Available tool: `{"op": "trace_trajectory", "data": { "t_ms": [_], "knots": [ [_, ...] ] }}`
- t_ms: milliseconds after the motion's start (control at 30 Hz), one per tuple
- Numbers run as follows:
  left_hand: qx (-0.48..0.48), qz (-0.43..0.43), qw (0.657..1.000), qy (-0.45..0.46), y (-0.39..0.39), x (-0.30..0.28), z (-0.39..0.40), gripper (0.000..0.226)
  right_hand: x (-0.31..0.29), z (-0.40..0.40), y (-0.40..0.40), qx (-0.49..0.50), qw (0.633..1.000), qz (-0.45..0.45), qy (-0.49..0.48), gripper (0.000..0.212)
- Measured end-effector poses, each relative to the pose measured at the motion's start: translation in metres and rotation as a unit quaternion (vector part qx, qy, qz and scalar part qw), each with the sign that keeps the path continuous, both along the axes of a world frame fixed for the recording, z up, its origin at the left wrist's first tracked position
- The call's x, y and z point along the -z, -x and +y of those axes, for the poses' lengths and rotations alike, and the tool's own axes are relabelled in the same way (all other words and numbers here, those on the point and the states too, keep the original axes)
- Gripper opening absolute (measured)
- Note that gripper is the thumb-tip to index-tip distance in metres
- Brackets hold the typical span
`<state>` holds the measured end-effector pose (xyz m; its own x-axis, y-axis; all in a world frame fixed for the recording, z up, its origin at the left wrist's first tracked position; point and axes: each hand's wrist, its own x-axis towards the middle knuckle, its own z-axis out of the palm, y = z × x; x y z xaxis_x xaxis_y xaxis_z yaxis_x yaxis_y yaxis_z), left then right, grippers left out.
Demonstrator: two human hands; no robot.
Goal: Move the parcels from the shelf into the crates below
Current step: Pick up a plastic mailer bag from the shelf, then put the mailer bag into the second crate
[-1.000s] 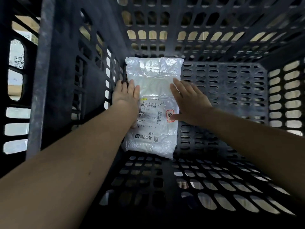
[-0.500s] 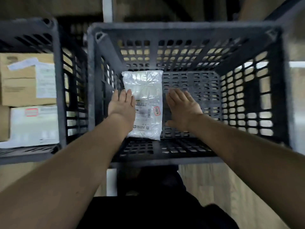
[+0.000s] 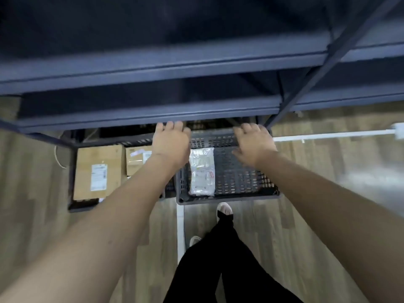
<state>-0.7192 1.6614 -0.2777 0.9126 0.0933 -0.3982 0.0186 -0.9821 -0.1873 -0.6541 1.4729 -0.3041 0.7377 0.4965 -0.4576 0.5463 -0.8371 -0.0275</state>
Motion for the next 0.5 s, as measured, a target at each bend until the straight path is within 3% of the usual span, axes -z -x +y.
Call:
{"op": "trace_trajectory", "data": {
  "t_ms": [100,233,500],
  "knots": [
    [-0.036,-0.12,0.991,0.038,0.006,-0.068,-0.003,0.031,-0.067,0.006,-0.006,-0.008,0.997,-0.06,-0.052,0.041],
    [-0.08,-0.23,0.968,0.055,0.024,-0.11,-0.003,0.03,-0.122,0.009,-0.005,-0.014,0.987,-0.117,-0.107,0.041],
    [-0.114,-0.218,0.967,0.069,0.041,-0.138,-0.002,0.035,-0.155,0.005,0.01,0.03,0.986,-0.103,-0.131,0.039]
  ]
}}
